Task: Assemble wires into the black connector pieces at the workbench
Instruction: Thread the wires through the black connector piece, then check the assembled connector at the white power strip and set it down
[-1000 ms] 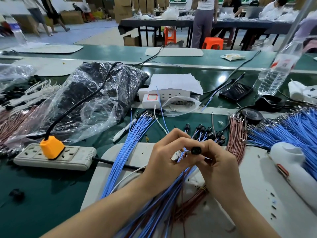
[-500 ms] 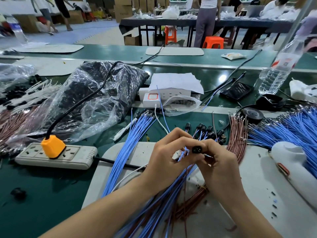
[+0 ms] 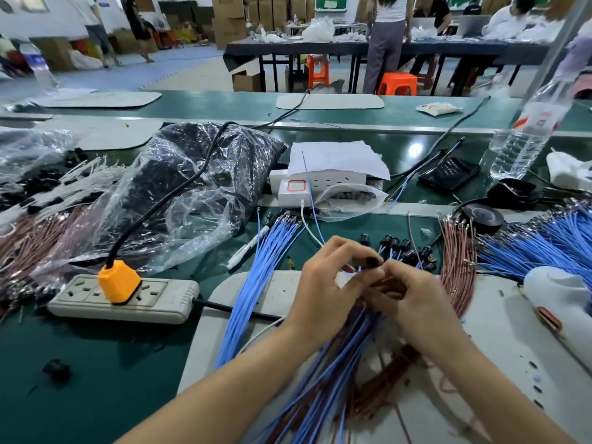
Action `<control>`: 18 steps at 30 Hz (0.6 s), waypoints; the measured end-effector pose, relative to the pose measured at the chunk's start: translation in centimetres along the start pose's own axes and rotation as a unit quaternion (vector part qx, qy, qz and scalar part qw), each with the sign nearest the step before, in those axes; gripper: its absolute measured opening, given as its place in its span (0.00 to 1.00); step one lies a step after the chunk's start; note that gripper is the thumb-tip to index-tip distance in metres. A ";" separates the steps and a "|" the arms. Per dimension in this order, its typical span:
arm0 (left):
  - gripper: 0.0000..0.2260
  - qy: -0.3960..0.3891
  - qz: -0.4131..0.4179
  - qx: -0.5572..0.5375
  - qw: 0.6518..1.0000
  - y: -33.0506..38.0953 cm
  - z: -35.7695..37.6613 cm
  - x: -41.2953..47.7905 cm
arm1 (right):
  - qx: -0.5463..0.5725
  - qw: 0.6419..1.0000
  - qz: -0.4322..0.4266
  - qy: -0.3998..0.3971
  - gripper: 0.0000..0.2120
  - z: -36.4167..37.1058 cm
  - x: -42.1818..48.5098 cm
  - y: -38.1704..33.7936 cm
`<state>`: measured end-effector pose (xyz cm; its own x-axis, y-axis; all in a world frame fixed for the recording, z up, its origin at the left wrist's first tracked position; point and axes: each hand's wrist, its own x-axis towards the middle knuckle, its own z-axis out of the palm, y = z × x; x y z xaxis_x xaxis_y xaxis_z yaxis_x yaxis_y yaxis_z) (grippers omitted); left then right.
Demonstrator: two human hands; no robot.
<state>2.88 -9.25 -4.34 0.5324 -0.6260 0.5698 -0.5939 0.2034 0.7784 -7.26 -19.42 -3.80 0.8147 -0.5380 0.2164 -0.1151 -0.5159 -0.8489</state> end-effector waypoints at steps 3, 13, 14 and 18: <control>0.04 0.067 -0.073 -0.056 0.993 -0.5 -0.5 0.6 | 0.006 0.999 0.026 -0.031 0.16 -1.0 3.2 -0.8; 0.04 0.130 -0.178 -0.120 0.968 -1.4 -1.3 1.0 | -0.346 0.938 0.008 -0.020 0.13 3.6 16.9 0.6; 0.04 0.131 -0.175 -0.117 0.969 -1.5 -1.3 1.0 | -0.384 0.923 0.017 -0.030 0.14 3.9 17.3 1.0; 0.04 0.129 -0.147 -0.085 0.977 -1.7 -1.2 0.9 | -0.408 0.913 0.005 0.000 0.10 4.9 17.8 1.5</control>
<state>5.13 -9.24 -4.86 0.8124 -0.4698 0.3453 -0.2955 0.1788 0.9385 9.89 -26.47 -3.59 0.8112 -0.5452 0.2113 -0.5076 -0.8360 -0.2083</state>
